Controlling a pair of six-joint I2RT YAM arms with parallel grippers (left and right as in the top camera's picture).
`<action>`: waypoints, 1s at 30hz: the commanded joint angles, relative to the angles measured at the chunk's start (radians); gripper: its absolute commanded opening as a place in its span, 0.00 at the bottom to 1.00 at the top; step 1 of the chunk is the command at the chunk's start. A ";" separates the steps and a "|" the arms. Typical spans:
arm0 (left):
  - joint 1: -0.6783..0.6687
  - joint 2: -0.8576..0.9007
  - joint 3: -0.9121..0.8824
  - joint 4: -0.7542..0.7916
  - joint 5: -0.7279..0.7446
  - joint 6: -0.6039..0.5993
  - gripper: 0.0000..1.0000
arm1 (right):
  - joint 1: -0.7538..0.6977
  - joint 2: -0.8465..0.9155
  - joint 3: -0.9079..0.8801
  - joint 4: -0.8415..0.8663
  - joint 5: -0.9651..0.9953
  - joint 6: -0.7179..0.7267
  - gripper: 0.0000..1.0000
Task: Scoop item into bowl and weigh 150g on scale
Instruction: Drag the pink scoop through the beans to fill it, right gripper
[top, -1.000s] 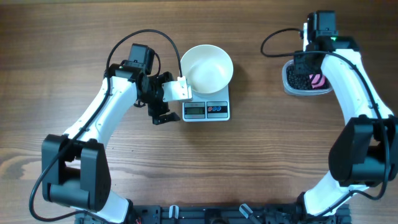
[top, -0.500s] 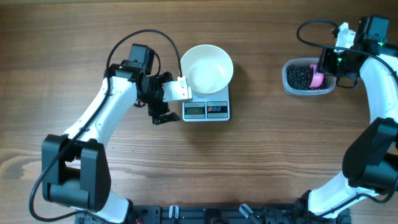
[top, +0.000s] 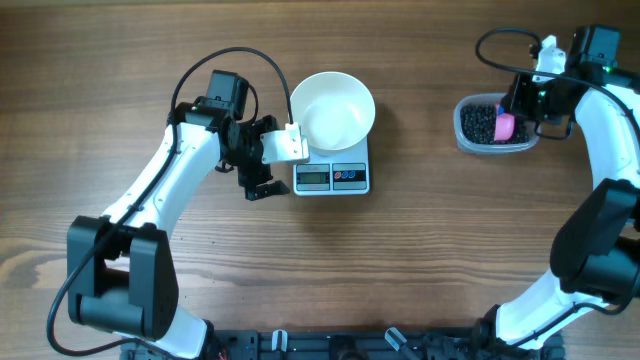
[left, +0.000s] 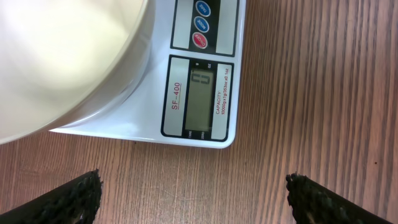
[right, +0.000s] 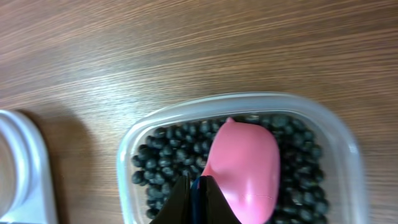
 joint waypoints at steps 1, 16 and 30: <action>0.000 -0.007 -0.008 0.000 0.023 -0.009 1.00 | 0.005 0.068 -0.032 -0.015 -0.159 -0.008 0.04; 0.000 -0.007 -0.008 0.000 0.023 -0.009 1.00 | -0.108 0.068 -0.035 -0.034 -0.334 -0.024 0.04; 0.000 -0.007 -0.008 0.000 0.023 -0.009 1.00 | -0.108 0.068 -0.036 -0.016 -0.336 0.027 0.04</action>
